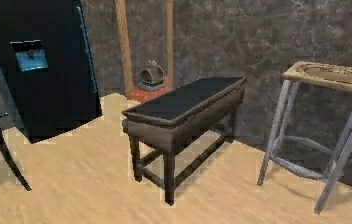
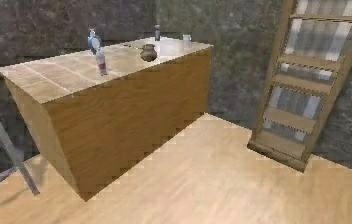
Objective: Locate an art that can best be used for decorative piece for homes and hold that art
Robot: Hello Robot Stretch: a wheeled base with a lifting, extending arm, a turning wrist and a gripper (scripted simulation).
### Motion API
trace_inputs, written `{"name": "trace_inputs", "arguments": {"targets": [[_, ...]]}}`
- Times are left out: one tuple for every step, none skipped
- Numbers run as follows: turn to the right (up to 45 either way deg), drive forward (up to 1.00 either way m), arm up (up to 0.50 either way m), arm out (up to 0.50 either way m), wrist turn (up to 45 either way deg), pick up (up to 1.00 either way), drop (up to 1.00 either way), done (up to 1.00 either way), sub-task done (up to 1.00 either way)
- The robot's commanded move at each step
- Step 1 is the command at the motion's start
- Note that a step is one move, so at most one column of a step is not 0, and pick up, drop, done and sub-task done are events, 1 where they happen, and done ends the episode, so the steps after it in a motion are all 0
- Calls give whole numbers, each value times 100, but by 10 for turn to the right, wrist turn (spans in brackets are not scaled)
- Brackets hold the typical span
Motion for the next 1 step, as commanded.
{"name": "trace_inputs", "arguments": {"targets": [[-420, 0, 0, 0, 0, 0, 0, 0, 0]]}}
